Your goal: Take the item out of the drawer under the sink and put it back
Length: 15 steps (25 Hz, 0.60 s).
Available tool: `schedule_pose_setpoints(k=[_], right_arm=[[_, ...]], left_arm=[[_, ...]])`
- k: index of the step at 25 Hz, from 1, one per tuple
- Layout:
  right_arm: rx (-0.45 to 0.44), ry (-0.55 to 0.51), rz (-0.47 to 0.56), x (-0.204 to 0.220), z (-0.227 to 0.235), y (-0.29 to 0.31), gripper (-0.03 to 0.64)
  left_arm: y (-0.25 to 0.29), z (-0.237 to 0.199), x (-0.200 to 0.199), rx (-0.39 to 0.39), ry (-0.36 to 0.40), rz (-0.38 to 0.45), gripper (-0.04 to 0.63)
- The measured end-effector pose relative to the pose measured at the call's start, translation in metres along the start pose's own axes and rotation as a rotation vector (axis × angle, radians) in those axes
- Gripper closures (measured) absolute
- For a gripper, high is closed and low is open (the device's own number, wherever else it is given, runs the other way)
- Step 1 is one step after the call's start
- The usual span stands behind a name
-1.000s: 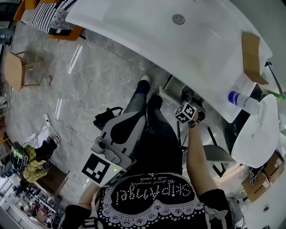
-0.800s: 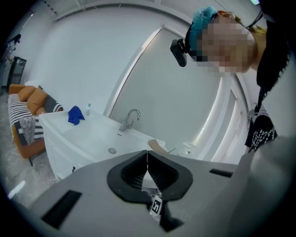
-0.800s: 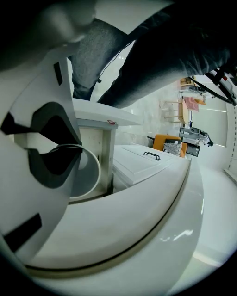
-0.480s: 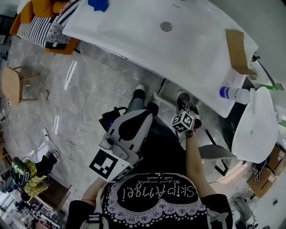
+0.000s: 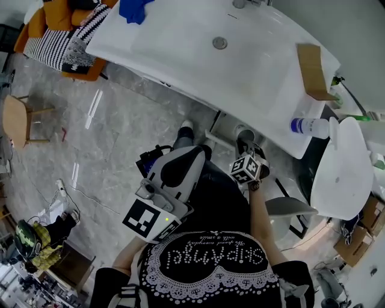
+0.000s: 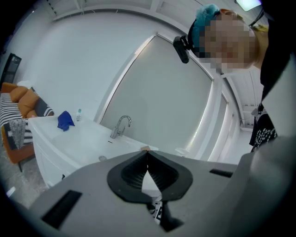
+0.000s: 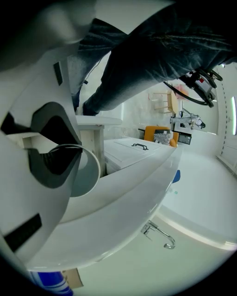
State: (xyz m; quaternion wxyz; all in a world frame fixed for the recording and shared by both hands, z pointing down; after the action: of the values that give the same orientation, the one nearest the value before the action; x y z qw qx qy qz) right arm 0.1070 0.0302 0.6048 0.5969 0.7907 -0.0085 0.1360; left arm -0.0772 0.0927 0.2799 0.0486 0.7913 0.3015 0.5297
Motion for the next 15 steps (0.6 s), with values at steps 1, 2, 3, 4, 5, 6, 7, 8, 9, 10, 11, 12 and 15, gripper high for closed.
schedule_pose_setpoints(k=[1,2,3,4,5,6,7,8,9,10,11,12,15], right_arm=[[-0.013,0.013,0.001,0.000,-0.001,-0.003,0.592],[-0.025,0.025,0.003,-0.001,-0.003,-0.006,0.592],[-0.032,0.033,0.006,-0.001,-0.004,-0.009,0.592],[-0.035,0.041,0.012,-0.001,-0.004,-0.012,0.591],[-0.034,0.051,0.022,-0.002,-0.003,-0.014,0.592],[-0.028,0.062,0.034,-0.003,-0.002,-0.015,0.592],[-0.023,0.071,0.046,-0.003,-0.001,-0.017,0.592],[-0.020,0.080,0.056,-0.004,0.000,-0.020,0.592],[-0.020,0.090,0.066,-0.004,0.000,-0.024,0.592],[-0.021,0.100,0.075,-0.004,0.001,-0.029,0.592],[-0.022,0.110,0.082,-0.005,0.002,-0.032,0.592],[-0.024,0.119,0.086,-0.005,0.003,-0.036,0.592],[-0.035,0.149,0.100,-0.005,0.006,-0.043,0.591]], left_arm=[[0.001,0.001,0.000,0.005,0.003,0.002,0.591],[0.001,0.002,-0.001,0.012,0.006,0.003,0.591],[0.002,0.004,-0.002,0.020,0.009,0.004,0.591],[0.002,0.006,-0.004,0.028,0.010,0.008,0.591],[0.004,0.007,-0.007,0.034,0.008,0.017,0.591],[0.005,0.008,-0.011,0.036,0.005,0.029,0.591],[0.006,0.008,-0.013,0.038,0.004,0.039,0.591],[0.007,0.009,-0.014,0.041,0.007,0.043,0.591],[0.008,0.009,-0.014,0.046,0.014,0.040,0.591],[0.008,0.010,-0.013,0.054,0.023,0.033,0.591],[0.009,0.011,-0.013,0.064,0.030,0.027,0.591],[0.010,0.012,-0.014,0.075,0.035,0.026,0.591],[0.015,0.018,-0.018,0.109,0.046,0.035,0.591]])
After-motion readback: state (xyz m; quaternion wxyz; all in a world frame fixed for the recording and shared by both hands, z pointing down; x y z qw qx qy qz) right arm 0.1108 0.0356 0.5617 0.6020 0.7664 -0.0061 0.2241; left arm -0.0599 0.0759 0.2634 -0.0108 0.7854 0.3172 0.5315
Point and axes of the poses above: the fingertips, and each gripper's own axes: y forward along the fingers, z to its right, x out of its underside, the point moved 6 cm from there along -y, backward along the fingers, and after that the axes turned 10 degrees about -z, right-handed, at the moved point
